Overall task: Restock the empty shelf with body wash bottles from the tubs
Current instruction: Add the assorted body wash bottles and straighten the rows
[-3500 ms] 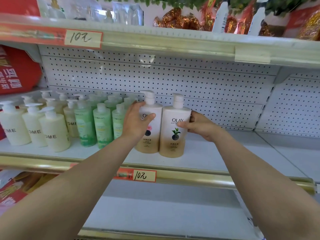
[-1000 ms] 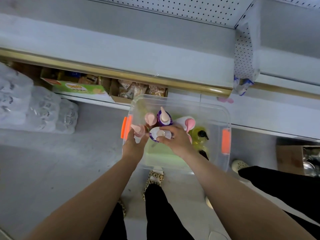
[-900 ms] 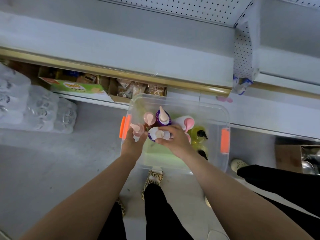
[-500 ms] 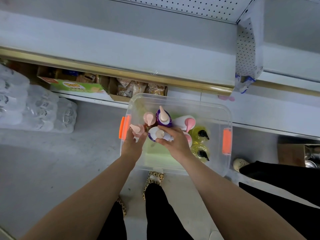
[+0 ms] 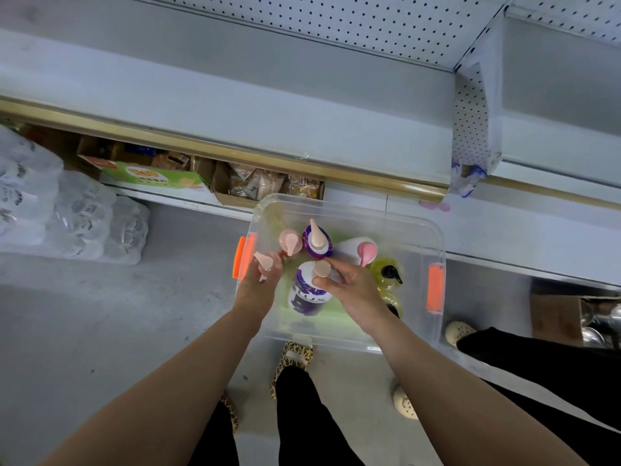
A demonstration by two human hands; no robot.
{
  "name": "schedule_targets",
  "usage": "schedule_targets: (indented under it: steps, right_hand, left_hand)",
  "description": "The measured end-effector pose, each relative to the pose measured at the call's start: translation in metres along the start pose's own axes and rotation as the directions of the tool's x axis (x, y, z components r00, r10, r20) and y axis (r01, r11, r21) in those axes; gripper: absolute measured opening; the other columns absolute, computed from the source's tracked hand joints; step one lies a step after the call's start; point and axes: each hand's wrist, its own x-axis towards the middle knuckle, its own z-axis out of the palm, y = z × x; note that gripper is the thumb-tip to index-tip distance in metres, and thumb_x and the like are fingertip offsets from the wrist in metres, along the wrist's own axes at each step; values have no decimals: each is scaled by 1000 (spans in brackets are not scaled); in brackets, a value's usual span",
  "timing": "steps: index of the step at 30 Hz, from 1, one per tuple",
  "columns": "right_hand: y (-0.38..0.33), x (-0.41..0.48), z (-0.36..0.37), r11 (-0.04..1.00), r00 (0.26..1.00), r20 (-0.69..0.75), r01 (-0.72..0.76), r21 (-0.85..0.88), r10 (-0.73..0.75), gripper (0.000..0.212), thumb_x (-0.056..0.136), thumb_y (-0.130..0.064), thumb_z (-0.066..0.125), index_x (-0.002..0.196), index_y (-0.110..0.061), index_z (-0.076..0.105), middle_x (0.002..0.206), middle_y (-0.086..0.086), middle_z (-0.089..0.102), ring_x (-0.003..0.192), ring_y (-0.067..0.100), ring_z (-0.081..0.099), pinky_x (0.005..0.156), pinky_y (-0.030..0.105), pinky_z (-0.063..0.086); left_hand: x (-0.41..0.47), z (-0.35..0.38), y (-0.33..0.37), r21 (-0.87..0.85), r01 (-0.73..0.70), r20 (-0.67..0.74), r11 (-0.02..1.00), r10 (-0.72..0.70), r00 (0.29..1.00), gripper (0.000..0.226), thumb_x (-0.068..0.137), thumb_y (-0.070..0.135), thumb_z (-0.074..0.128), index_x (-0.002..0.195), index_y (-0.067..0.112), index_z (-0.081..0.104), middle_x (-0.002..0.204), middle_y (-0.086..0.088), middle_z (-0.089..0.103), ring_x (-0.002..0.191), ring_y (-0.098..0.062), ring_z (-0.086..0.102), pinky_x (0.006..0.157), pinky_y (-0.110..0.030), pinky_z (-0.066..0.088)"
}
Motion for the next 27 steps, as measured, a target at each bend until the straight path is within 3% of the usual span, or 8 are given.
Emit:
schedule_targets:
  steps: [4,7,10,13,16,21,25,27]
  right_hand:
    - [-21,-2,-17,992,997,-25,-72,100,75,22,84,-16,78,97,-33,77,104,-1,77,102,16,71,92,40,56]
    - [-46,-1,-30,977,992,-9,-123,175,126,19,86,-13,75,104,-20,75,99,0,78,90,15,74,75,33,62]
    - [-78,3,-36,986,994,-3,-110,129,112,21,84,-22,77,104,-15,76,94,5,78,87,22,75,70,34,59]
    - [-113,5,-38,995,997,-1,-80,52,80,19,87,-32,74,96,-16,77,82,1,78,73,11,74,59,22,54]
    - [-140,9,-39,997,997,-16,-76,18,76,34,85,-44,73,99,-13,77,83,4,78,71,11,74,55,18,53]
    - [-166,19,-27,985,984,-40,-172,-12,171,52,79,-61,73,106,-17,73,85,1,78,89,23,73,79,34,55]
    - [-171,23,-7,971,968,-81,-238,22,239,49,84,-61,66,102,-17,70,88,3,78,86,21,72,63,29,48]
    - [-166,27,3,969,967,-67,-242,46,244,48,86,-62,63,103,-18,70,93,1,78,89,20,72,69,31,53]
  left_hand:
    - [-1,-1,7,33,132,-37,991,-131,991,51,93,57,51,130,22,53,120,3,58,105,-17,53,85,-32,39]
    - [-10,-1,15,121,230,-104,966,-219,970,54,88,67,51,96,14,60,83,4,56,78,-15,54,83,-37,47]
    - [-31,0,30,210,149,-27,966,-147,989,42,88,67,51,78,26,56,80,7,60,79,-11,58,87,-38,52]
    - [-47,-1,42,176,-44,243,983,0,970,26,92,48,59,110,29,60,106,5,70,97,-14,66,88,-34,54]
    - [-51,-11,60,86,-27,464,996,-16,886,51,84,37,74,127,32,50,116,7,67,101,-11,68,76,-23,55]
    - [-54,-27,78,-26,169,611,985,-119,783,65,71,34,76,130,21,52,118,-7,69,109,-27,67,96,-43,53]
    - [-59,-33,74,-197,279,633,940,-95,768,81,59,32,90,129,12,55,114,-16,70,101,-30,70,78,-41,59]
    - [-56,-40,69,-214,270,600,939,-93,795,98,44,37,97,129,13,55,113,-16,70,99,-32,71,77,-41,58]
